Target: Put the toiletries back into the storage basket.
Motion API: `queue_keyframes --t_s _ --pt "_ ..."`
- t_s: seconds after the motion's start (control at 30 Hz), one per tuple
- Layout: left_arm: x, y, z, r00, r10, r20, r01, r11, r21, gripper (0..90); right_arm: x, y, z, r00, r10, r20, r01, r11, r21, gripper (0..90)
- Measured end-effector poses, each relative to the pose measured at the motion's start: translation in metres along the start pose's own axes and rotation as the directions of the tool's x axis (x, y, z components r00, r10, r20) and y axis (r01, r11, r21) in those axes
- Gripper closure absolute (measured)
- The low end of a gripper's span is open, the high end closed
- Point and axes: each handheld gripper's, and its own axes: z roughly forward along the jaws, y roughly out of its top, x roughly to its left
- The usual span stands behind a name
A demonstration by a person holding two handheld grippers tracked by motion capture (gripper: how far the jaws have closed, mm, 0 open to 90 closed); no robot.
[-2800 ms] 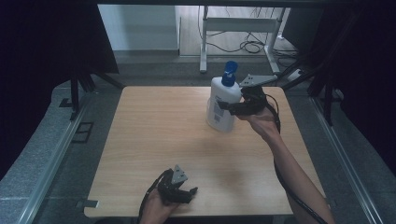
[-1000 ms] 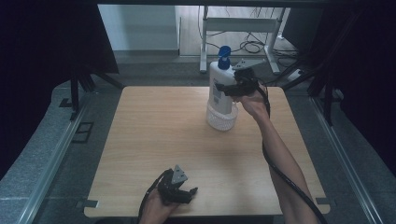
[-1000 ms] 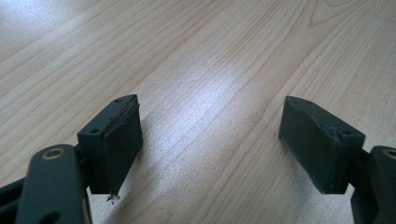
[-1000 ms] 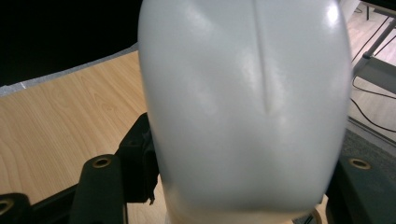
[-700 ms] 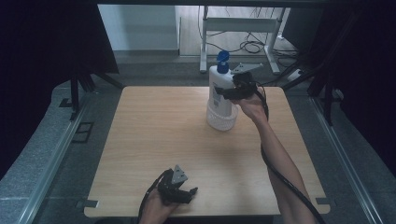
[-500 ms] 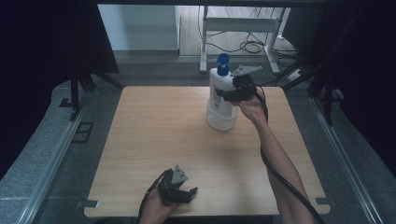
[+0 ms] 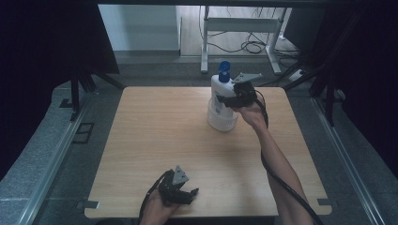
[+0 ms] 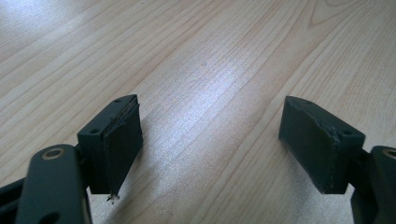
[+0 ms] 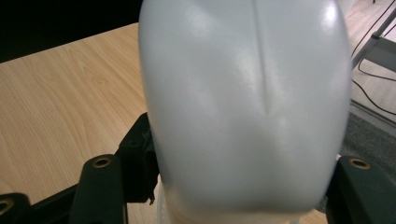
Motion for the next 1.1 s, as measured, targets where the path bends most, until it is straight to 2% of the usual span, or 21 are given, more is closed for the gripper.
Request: queue_keyframes --t_s 0.23,0.7,0.8,0.97,1.1 --pt "0.000 0.000 0.000 1.0000 0.001 0.000 -0.001 1.0000 0.001 20.8 0.000 -0.011 0.007 0.9999 0.009 -0.006 -0.009 1.000 0.010 37.7" --pt "0.000 0.000 0.000 1.0000 0.000 0.000 0.000 1.0000 0.003 20.8 -0.001 -0.031 0.020 0.9997 -0.005 -0.025 0.005 1.000 0.014 37.6" --pt "0.000 0.000 0.000 1.0000 0.000 0.000 0.000 1.0000 0.002 20.8 -0.003 -0.035 0.021 0.9994 0.006 -0.033 -0.005 1.000 0.015 37.4" --pt "0.000 0.000 0.000 1.0000 0.000 0.000 0.000 1.0000 0.002 20.8 -0.011 -0.040 0.018 0.9977 0.054 -0.040 -0.054 0.999 -0.003 36.9" --pt "0.000 0.000 0.000 1.0000 0.000 0.000 0.000 1.0000 0.003 20.8 -0.011 -0.040 0.018 0.9976 0.054 -0.045 -0.054 0.999 0.001 36.3"
